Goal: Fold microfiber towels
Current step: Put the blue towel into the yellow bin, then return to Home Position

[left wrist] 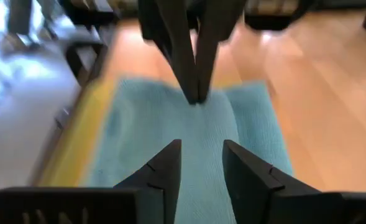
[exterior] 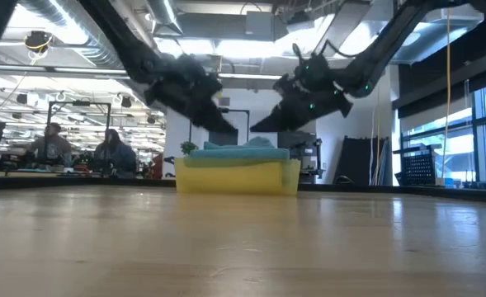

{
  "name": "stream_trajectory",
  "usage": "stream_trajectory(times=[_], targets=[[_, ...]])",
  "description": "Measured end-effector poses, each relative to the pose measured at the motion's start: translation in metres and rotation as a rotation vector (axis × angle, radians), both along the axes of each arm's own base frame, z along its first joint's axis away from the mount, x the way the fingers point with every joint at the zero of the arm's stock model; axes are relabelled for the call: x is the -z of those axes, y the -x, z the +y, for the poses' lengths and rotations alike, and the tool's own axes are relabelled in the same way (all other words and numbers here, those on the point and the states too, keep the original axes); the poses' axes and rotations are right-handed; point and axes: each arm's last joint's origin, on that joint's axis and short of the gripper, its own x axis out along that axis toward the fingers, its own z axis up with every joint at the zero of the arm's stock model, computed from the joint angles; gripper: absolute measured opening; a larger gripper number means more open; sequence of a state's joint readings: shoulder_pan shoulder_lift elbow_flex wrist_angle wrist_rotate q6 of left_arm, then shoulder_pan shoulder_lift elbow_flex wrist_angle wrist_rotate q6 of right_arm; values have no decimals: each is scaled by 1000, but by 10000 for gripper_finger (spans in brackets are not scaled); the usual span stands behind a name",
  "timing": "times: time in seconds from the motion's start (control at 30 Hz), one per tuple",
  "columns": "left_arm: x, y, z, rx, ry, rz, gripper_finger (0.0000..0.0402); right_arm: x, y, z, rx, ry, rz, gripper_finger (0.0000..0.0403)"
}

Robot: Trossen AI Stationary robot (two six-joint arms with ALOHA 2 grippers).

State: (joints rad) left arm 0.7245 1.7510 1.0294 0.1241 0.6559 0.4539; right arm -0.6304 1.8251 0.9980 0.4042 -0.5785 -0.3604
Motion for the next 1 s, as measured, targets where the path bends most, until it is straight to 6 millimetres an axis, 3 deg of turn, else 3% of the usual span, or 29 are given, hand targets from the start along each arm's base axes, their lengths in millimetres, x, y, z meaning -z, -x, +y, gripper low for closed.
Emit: stream_trajectory(times=[0.1, 0.27, 0.37, 0.57, 0.7, 0.8, 1.0], targets=[[23, -9, 0, 2, 21, 42, 94, 17, -3, -2, -5, -21, 35, 6], [49, -20, -1, -18, 19, 90, 85, 42, -6, -4, 3, -76, 90, 30], [56, -22, -1, -30, 12, 102, 85, 51, -6, -4, 7, -100, 114, 37], [54, -22, 0, -50, 2, 101, 85, 50, -7, -5, 17, -110, 98, 38], [37, -20, -1, -64, -22, 67, 85, 44, -7, -5, 19, -109, 86, 38], [12, -16, -4, -76, -42, 15, 85, 28, -5, -3, 33, -138, 57, 38], [-54, 3, -21, -99, 53, -130, 85, -36, 14, 8, 14, -67, -23, 39]])
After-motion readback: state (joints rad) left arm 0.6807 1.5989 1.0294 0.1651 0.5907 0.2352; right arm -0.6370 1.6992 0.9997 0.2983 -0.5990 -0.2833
